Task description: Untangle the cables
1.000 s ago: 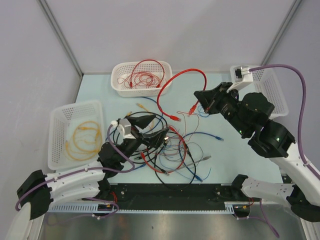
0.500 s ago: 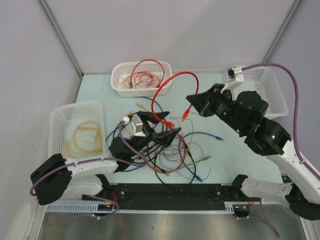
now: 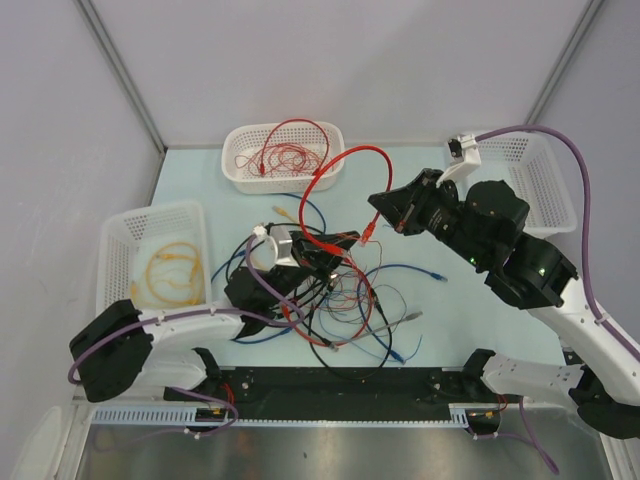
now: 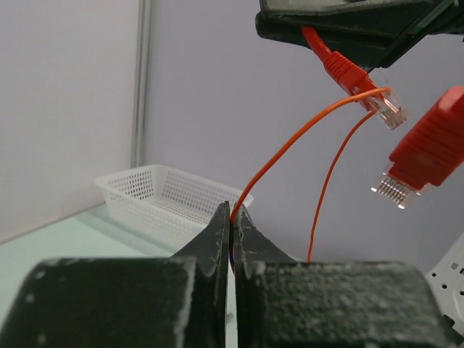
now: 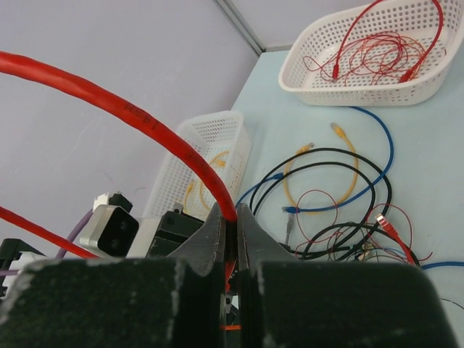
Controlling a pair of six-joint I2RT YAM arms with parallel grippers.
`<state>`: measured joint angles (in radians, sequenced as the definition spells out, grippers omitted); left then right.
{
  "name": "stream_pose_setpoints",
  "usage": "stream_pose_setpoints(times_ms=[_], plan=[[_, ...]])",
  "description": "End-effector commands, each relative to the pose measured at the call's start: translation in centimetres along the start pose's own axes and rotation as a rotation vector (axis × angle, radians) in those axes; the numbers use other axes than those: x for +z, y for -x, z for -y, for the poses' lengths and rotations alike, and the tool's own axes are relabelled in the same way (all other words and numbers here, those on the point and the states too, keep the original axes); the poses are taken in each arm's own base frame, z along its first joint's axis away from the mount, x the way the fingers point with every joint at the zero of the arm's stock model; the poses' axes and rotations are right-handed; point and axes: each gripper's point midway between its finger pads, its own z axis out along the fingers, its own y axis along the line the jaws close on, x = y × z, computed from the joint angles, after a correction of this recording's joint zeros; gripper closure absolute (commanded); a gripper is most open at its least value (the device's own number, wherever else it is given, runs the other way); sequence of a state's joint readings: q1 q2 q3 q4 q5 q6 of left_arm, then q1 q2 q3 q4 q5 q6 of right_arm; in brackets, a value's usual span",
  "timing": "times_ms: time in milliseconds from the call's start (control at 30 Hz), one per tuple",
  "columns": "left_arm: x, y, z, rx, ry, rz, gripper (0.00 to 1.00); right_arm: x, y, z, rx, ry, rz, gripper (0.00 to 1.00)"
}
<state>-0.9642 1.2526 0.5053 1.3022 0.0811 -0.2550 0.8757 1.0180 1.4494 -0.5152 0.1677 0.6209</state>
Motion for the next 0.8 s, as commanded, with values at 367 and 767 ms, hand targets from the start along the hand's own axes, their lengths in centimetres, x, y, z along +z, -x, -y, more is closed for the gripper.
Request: stream_pose_setpoints(times_ms=[367,767], plan=[[-9.9,1.7,-10.9,-0.197,0.684,-0.409,1.0,-2.4,4.9,5.3,-0.155,-0.289,0.204,1.0],[-9.5,7.6,-9.5,-0.136,0.73,-0.492,1.0,-2.8,4.0,12.3,-0.127,-0.561,0.246,1.0]])
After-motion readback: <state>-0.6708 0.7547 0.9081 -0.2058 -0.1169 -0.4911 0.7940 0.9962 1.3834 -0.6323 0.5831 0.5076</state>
